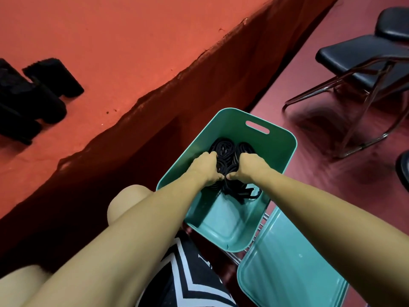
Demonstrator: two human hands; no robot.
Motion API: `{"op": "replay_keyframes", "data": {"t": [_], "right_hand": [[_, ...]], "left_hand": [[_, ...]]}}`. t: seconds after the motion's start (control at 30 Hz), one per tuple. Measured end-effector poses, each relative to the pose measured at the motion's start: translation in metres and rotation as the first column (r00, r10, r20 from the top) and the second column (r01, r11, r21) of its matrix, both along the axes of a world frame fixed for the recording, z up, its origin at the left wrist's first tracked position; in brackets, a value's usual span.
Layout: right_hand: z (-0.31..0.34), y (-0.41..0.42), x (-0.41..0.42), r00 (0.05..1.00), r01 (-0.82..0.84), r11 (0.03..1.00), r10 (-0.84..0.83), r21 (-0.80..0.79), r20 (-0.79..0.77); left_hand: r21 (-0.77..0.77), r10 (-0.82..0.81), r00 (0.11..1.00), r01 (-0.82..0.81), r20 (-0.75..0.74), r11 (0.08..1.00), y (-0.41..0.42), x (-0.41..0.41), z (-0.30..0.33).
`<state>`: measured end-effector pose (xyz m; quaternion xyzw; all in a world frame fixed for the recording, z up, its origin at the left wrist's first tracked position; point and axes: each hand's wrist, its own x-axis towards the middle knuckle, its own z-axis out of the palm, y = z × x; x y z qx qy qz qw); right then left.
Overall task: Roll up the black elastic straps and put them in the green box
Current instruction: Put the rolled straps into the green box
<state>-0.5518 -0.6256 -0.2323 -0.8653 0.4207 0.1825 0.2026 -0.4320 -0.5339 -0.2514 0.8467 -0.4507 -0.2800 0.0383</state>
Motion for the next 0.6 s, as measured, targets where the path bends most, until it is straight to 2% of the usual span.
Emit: {"op": "replay_keyframes", "data": {"t": [0.1, 0.2, 0.3, 0.47, 0.6], "right_hand": [[0.004, -0.002, -0.003, 1.000, 0.008, 1.000, -0.008, -0.003, -0.024], [0.019, -0.009, -0.001, 1.000, -0.025, 0.994, 0.025, -0.102, -0.002], [0.044, -0.019, 0.009, 0.983, -0.091, 0.991, 0.105, -0.096, 0.148], [0.101, -0.024, 0.035, 0.880, -0.189, 0.976, 0.218, -0.111, 0.422], [0.140, -0.009, 0.075, 0.830, -0.251, 0.959, 0.282, -0.130, 0.481]], "left_hand": [[0.024, -0.026, 0.999, 0.026, -0.033, 0.999, 0.000, 0.005, 0.006], [-0.079, -0.030, 0.999, 0.028, -0.031, 0.996, 0.000, 0.012, 0.023], [-0.245, -0.017, 0.999, 0.006, -0.043, 0.969, 0.003, 0.017, 0.053], [-0.440, 0.041, 0.997, -0.062, -0.057, 0.896, 0.024, 0.040, 0.113], [-0.492, 0.143, 0.989, -0.111, 0.028, 0.863, 0.063, 0.080, 0.149]]}}
